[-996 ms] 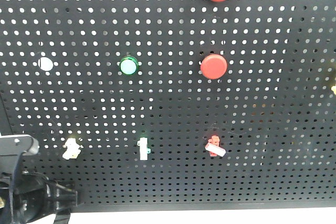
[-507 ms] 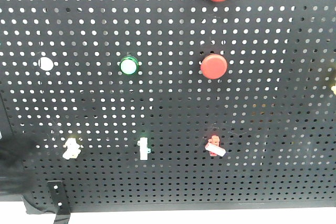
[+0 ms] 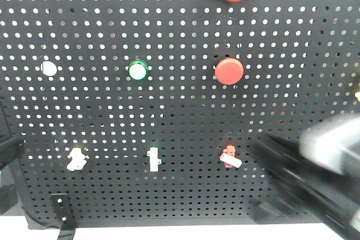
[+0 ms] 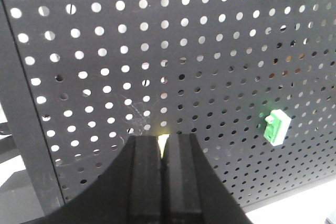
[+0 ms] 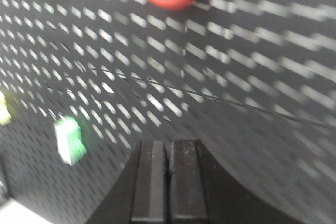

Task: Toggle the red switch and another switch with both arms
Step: 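Move the right gripper to the red-white toggle switch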

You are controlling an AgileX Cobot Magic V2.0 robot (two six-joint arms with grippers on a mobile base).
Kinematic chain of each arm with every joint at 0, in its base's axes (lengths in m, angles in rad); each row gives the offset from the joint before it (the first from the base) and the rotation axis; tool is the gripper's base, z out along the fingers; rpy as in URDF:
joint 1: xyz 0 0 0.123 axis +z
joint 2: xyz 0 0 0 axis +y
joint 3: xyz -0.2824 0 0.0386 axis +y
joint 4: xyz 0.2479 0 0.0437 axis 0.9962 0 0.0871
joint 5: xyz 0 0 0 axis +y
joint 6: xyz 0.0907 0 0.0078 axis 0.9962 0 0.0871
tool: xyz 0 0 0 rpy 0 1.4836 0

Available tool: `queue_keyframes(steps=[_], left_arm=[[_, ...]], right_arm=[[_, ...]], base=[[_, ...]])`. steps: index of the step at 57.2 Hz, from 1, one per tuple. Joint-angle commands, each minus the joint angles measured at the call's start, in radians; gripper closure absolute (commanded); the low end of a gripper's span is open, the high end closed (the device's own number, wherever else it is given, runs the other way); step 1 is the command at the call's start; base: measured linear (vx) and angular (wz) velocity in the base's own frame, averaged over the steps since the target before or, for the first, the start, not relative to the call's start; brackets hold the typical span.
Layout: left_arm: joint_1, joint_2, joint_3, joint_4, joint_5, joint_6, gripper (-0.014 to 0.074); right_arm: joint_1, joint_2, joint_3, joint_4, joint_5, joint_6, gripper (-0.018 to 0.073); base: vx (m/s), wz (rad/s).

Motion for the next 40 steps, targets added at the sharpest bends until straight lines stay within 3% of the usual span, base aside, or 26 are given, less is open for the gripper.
queue_keyframes(steps=[1, 22, 33, 40], left_arm=[[-0.008, -0.008, -0.026, -0.007, -0.080, -0.006, 0.0594], [-0.008, -0.008, -0.026, -0.007, -0.080, -0.006, 0.0594], [-0.008, -0.008, -0.026, -0.006, -0.083, -0.006, 0.0594], [-0.008, -0.008, -0.026, -0.006, -0.087, -0.006, 0.0594]], right_arm=[[0.018, 0.032, -0.082, -0.001, -0.101, 0.002, 0.0566], [0.019, 0.155, -0.130, 0.068, -0.119, -0.023, 0.0566], [0.019, 0.173, -0.130, 0.205, -0.118, -0.068, 0.0566], [0.019, 0.173, -0.130, 0.228, -0.065, -0.085, 0.0566]], base=[[0.00, 0.00], [0.00, 0.00], [0.00, 0.00], [0.00, 0.00]])
